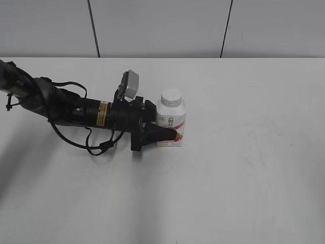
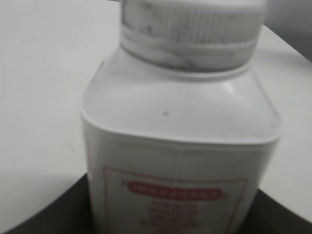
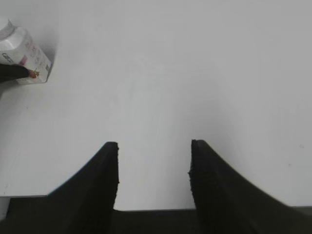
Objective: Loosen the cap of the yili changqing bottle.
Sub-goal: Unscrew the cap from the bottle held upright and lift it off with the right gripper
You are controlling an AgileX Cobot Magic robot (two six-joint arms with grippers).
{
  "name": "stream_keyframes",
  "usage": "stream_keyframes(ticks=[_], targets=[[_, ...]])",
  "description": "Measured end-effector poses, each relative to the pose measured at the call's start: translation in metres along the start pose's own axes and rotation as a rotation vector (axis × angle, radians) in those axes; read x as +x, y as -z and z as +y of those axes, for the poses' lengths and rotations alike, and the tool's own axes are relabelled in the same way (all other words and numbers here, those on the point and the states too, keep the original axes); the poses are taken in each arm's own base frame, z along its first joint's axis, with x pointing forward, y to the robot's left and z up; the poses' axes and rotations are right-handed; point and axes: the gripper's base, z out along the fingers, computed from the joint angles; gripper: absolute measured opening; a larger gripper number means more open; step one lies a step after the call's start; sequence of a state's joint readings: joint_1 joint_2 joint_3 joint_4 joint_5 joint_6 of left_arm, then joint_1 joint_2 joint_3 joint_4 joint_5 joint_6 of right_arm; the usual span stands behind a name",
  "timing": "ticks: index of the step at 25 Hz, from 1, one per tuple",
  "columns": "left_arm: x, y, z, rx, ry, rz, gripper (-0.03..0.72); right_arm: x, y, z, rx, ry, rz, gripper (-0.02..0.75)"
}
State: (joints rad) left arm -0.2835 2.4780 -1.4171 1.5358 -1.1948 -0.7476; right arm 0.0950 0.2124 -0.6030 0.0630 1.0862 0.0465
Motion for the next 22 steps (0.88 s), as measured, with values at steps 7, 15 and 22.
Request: stream_keyframes(ticks=[7, 15, 22], targets=[[0.000, 0.000, 0.000, 0.000, 0.000, 0.000, 0.414, -0.056, -0.028, 0.004, -0.008, 0.045, 0.170, 0.388], [0.000, 0.000, 0.000, 0.000, 0.000, 0.000, 0.412, -0.113, -0.082, 0.006, -0.025, 0.129, 0.336, 0.388], [0.000, 0.000, 0.000, 0.000, 0.001, -0.002, 0.412, -0.147, -0.121, 0.020, -0.152, 0.004, 0.418, 0.388]])
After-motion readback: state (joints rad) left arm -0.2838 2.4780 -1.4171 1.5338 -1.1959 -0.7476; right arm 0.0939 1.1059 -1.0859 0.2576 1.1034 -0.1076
